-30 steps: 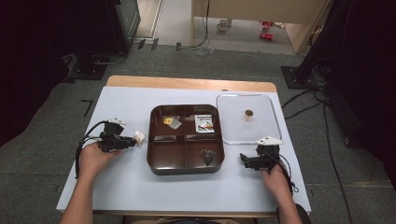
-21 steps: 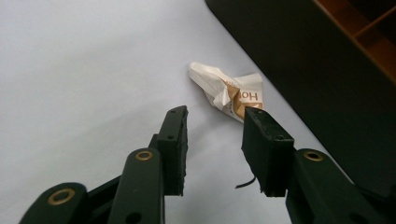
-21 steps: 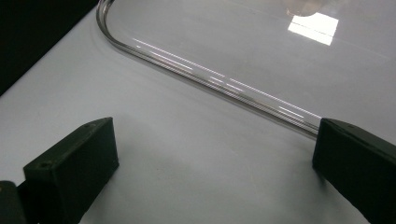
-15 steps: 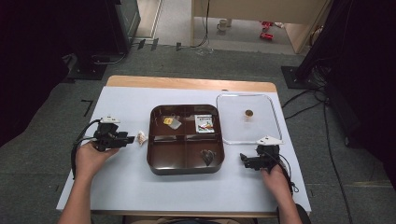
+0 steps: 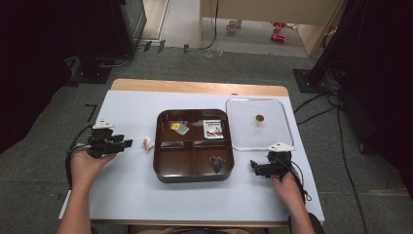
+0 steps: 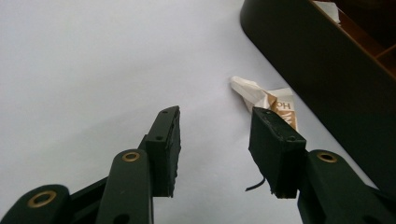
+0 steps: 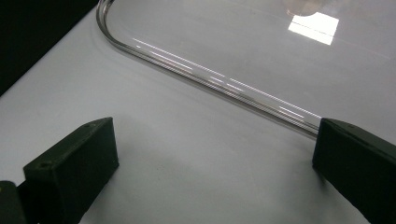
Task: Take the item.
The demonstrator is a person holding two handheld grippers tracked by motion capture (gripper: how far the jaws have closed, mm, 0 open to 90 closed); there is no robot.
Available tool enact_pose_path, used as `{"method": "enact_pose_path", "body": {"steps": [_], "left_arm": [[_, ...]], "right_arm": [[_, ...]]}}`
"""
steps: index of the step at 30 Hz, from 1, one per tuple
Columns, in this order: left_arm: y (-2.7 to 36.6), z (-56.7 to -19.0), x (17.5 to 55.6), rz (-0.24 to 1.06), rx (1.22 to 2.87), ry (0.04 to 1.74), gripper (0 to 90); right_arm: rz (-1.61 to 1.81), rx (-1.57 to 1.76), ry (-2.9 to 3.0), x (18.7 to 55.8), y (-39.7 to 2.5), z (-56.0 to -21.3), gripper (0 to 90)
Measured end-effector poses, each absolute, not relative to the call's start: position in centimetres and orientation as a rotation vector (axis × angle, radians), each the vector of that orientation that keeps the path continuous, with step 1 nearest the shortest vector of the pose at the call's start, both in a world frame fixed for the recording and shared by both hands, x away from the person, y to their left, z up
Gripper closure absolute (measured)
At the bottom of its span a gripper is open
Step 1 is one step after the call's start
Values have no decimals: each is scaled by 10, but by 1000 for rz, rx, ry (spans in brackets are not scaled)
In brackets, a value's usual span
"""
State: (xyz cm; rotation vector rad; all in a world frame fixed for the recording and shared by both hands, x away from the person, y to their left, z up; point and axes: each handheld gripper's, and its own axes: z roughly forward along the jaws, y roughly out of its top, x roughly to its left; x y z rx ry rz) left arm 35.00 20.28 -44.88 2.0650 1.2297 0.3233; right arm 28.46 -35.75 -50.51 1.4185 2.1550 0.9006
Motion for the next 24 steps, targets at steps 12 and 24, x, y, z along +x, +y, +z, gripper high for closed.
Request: {"method": "enact_pose_path", "body": {"steps": [12,24], "left_arm": [[218,-452,350,344,2037,1277,517],[232,-461,354,367,2043,1354,496]], "right_arm": [[901,1419,2155,285,-357,-505,0],[901,1418,2155,285,-357,-505,0]]}}
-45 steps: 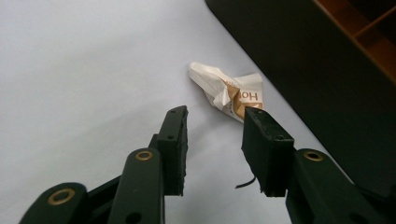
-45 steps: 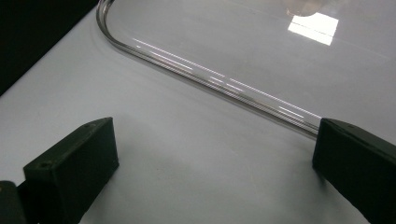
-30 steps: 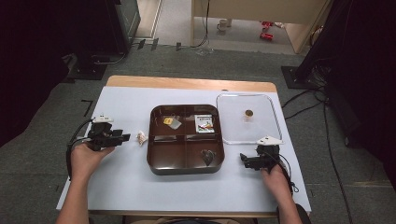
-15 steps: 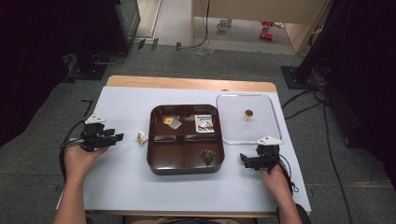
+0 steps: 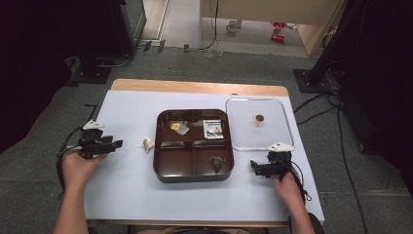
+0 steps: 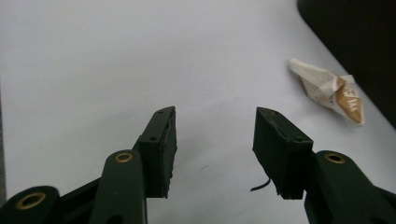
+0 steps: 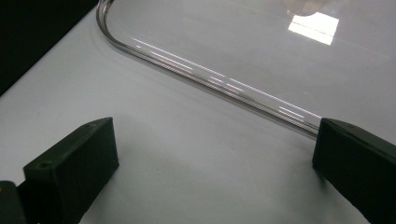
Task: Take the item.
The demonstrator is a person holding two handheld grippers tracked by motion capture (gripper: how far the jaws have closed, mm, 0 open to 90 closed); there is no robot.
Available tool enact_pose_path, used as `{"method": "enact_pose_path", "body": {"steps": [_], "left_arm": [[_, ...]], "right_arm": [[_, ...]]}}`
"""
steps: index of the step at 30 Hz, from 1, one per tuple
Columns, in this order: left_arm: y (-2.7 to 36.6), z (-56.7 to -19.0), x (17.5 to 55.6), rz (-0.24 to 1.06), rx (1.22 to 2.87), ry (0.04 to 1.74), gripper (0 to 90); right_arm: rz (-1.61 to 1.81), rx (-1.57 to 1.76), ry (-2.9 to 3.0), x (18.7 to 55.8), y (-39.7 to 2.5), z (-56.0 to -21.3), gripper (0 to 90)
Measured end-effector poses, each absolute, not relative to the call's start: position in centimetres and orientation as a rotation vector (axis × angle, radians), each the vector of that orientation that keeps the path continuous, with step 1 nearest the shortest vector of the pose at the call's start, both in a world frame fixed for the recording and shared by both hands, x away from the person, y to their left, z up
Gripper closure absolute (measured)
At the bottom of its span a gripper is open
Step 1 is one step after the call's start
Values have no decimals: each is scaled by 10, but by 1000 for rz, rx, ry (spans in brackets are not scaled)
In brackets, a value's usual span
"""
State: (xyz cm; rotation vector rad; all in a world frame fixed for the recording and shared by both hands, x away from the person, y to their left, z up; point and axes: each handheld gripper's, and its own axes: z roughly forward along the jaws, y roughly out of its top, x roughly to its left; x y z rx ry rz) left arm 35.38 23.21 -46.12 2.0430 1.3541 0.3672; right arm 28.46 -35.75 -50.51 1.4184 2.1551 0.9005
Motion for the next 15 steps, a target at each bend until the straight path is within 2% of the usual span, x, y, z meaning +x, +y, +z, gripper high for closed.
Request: {"method": "enact_pose_path", "body": {"steps": [15], "left_arm": [[240,-474,359,363,2088,1425,490]], "right_arm": [[900,1418,2155,285,-357,-505,0]]}}
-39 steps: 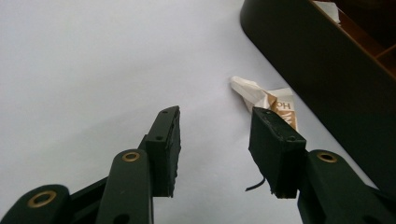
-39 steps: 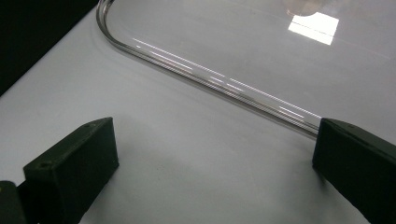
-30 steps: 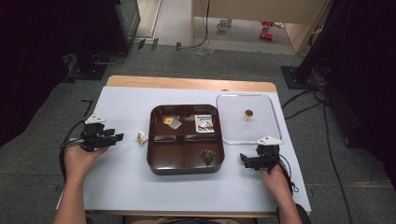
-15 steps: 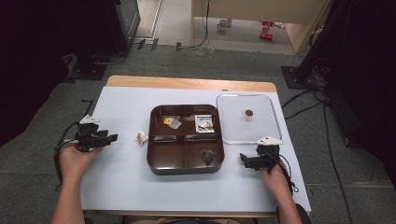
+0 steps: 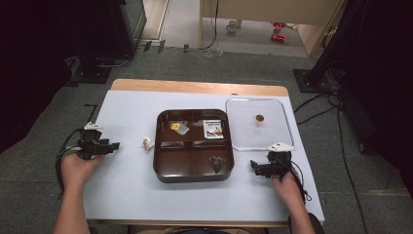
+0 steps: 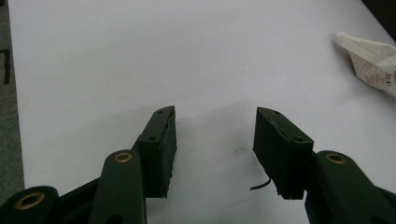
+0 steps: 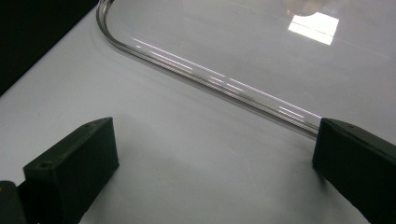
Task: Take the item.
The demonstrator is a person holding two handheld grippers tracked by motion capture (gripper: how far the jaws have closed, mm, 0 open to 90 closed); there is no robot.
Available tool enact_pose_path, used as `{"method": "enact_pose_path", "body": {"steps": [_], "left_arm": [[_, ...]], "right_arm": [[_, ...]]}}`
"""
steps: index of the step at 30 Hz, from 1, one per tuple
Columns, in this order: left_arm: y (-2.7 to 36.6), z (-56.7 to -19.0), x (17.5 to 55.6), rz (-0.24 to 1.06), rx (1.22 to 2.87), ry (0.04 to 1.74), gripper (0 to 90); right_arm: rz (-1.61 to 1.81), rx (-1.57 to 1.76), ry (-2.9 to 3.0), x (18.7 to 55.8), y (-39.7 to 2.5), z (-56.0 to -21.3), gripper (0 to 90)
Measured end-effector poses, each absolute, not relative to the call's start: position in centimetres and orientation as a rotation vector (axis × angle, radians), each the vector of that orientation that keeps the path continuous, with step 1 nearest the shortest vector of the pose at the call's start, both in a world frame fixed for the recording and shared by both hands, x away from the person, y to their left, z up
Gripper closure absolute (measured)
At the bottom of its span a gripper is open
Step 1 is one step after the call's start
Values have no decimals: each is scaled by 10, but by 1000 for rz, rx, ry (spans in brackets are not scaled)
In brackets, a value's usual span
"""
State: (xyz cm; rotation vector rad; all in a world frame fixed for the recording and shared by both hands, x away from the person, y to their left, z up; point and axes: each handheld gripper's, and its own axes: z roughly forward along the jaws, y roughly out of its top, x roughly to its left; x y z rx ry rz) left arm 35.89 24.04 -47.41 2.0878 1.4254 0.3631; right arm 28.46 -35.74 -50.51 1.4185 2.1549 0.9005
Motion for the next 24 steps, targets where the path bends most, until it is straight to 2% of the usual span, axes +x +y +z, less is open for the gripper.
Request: {"method": "enact_pose_path", "body": {"steps": [3,6,10,16,19,21,24], "left_arm": [[240,-475,359,347,2085,1416,454],[238,-477,357,343,2085,1387,354],[234,-479,355,362,2110,1358,287],[234,-481,353,366,2087,1346,251],[230,-484,349,414,2097,1324,224],[224,-487,345,499,2122,1296,217],[226,-488,344,493,2101,1296,214]], "right_arm": [[900,1418,2155,285,-357,-505,0],[900,1418,2155,285,-357,-505,0],[900,1419,2155,285,-357,-505,0],[900,1419,2155,285,-357,-505,0],[900,1419,2155,285,-357,-505,0],[900,1419,2155,285,-357,-505,0],[900,1418,2155,285,-357,-505,0]]}}
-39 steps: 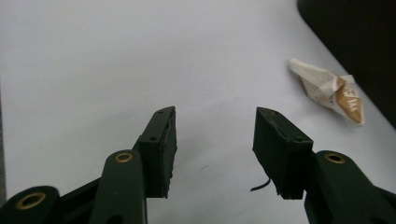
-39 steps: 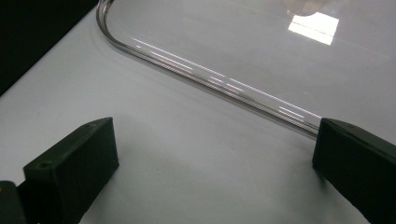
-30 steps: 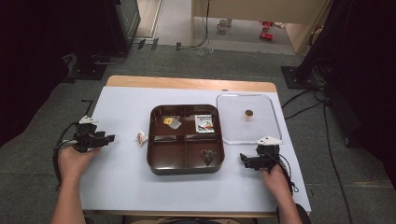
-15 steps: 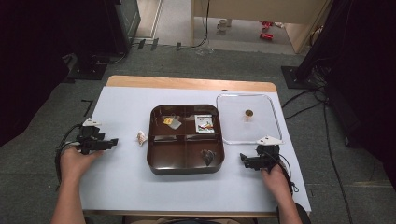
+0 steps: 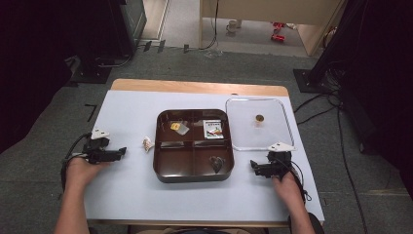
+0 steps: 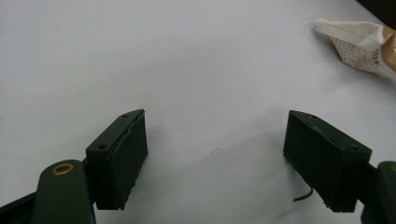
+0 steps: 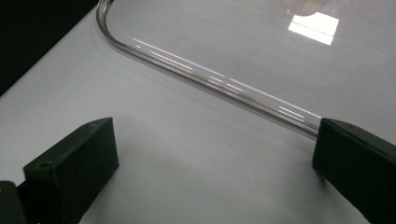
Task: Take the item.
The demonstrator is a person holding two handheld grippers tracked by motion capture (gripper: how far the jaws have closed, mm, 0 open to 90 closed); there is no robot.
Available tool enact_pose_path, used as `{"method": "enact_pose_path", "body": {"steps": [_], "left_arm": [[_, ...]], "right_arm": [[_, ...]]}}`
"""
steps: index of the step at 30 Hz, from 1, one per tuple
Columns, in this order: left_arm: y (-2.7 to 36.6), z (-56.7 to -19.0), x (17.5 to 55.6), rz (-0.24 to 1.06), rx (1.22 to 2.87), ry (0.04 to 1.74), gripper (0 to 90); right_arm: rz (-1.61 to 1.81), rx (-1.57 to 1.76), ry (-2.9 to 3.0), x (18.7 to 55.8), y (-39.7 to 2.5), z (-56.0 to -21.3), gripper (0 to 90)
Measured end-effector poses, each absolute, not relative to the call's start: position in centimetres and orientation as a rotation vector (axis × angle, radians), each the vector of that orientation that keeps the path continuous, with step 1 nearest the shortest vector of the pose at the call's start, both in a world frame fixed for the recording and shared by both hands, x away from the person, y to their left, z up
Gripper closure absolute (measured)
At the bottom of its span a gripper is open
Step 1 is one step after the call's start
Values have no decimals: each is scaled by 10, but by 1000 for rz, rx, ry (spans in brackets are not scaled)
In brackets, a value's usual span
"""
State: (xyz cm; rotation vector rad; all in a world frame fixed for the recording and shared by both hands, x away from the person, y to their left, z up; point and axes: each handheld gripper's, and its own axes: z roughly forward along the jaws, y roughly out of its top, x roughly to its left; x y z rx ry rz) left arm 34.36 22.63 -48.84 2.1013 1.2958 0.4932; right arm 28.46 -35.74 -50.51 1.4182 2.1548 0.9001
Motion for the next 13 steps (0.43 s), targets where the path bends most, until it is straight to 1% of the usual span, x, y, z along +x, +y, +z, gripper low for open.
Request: {"method": "enact_pose_path", "body": {"steps": [13], "left_arm": [[227,-492,340,520,2068,1283,213]], "right_arm": [[900,1419,2155,285,-357,-505,0]]}}
